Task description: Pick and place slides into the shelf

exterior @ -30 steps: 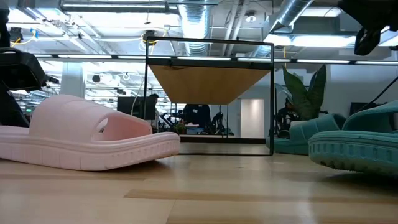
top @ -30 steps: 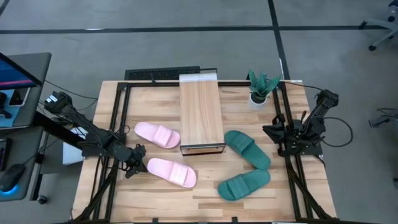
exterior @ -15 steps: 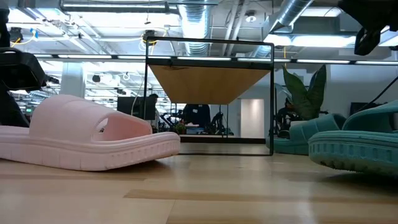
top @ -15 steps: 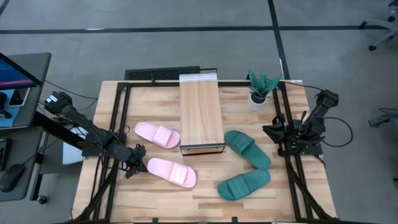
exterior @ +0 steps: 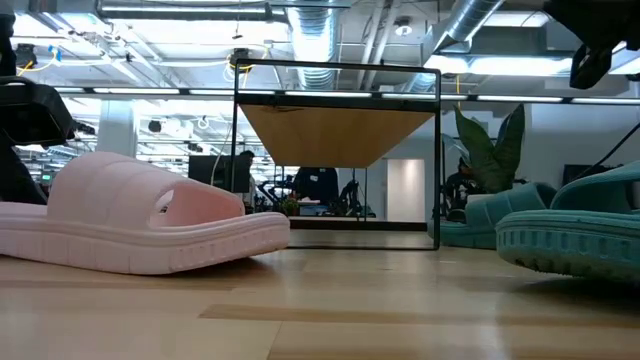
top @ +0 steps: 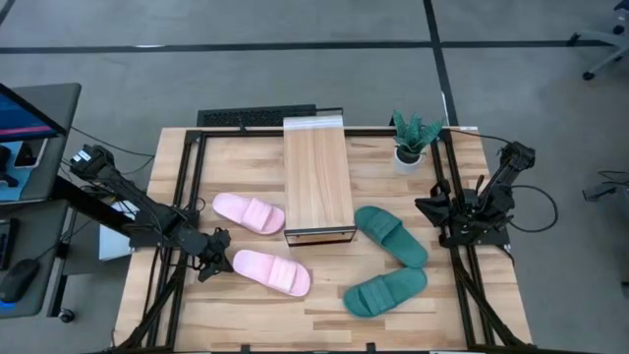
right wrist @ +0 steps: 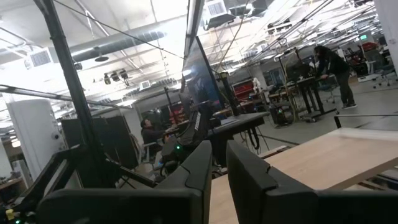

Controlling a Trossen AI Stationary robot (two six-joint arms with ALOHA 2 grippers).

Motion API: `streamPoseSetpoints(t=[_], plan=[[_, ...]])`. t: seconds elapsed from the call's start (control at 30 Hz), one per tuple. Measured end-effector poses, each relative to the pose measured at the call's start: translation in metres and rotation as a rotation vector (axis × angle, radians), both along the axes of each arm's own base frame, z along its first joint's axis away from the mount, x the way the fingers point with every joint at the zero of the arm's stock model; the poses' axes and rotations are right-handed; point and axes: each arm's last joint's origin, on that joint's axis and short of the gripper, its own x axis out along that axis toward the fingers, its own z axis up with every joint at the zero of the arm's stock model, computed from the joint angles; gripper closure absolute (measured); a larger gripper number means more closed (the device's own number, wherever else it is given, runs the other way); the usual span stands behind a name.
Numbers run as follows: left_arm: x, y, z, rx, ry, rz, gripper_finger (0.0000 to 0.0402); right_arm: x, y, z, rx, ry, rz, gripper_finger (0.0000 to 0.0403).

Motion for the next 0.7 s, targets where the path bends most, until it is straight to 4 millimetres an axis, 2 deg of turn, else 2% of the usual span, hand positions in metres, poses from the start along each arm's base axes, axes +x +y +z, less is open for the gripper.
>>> streamPoseSetpoints(t=[0.4, 0.57, 0.7], plan=[[0.0000, 0.0000, 0.0000, 0.000, 0.000, 0.000, 0.0401, 0.0000, 0.0000, 0.0000, -0.001, 0.000, -0.001, 0.0360], [0.0000, 0.0000, 0.0000, 0.000, 0.000, 0.000, 0.0401, 0.0011, -0.0020, 0.0001, -0.086, 0.018, -0.058, 0.0360], [0.0000, 0.0000, -0.0001, 0.000, 0.000, 0.000, 0.0401, 0.0016, -0.0039, 0.0011, 0.014, -0.010, -0.047, 0.0360]])
